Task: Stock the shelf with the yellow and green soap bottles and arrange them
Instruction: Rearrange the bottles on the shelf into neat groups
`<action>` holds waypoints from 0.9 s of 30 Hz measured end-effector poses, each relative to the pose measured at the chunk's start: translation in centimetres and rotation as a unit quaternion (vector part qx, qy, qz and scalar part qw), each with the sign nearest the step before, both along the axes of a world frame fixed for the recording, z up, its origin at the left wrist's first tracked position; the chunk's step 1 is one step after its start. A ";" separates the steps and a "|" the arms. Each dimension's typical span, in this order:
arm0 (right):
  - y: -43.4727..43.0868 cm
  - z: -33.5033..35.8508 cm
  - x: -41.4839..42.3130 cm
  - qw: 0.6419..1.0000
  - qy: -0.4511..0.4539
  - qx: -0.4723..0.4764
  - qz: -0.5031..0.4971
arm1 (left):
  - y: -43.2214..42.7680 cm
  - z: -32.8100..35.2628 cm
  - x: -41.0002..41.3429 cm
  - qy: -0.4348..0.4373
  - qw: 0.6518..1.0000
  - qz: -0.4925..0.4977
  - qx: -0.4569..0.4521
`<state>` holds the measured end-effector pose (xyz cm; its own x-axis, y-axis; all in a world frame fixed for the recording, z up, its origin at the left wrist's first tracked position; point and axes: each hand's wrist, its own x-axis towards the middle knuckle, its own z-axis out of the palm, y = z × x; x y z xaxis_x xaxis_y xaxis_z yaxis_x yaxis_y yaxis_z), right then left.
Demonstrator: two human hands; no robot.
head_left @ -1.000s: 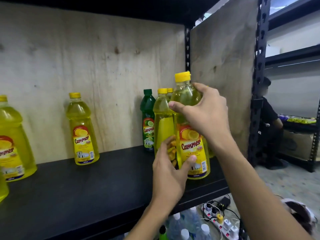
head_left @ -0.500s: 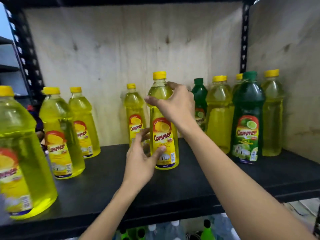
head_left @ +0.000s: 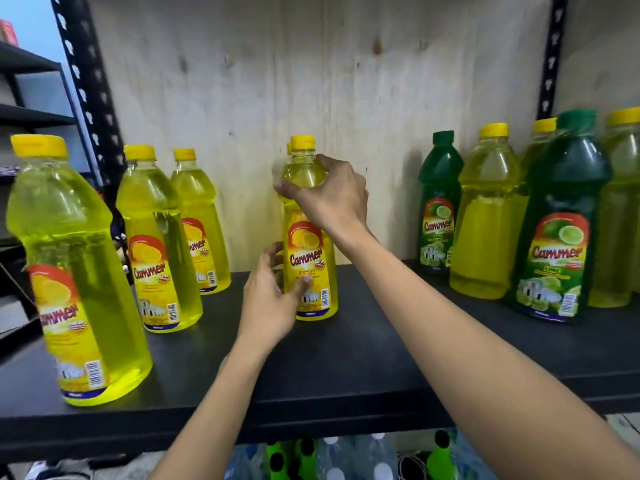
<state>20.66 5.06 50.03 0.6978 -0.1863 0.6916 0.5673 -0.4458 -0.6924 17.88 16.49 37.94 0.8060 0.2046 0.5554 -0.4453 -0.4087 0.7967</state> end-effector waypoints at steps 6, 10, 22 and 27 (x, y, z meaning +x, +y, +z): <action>-0.6 -0.5 0.4 0.998 -0.013 -0.065 0.007 | -0.2 0.0 -0.4 -0.009 0.998 0.021 0.051; -2.0 -1.0 0.4 0.993 -0.002 -0.103 0.052 | -0.3 -0.1 -0.6 -0.003 0.997 0.023 0.069; -2.5 -2.3 0.3 0.992 -0.004 -0.106 0.067 | -0.7 -0.2 -0.6 -0.013 0.995 0.047 0.083; -3.0 -2.3 -0.2 0.989 0.030 -0.100 0.102 | -0.5 -0.4 -1.0 -0.010 0.994 0.056 0.089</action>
<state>20.45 2.03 47.70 0.7477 0.0992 0.6566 0.6202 -0.4579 -0.6370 16.86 15.99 37.53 0.7721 0.1906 0.6062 -0.4034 -0.5900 0.6994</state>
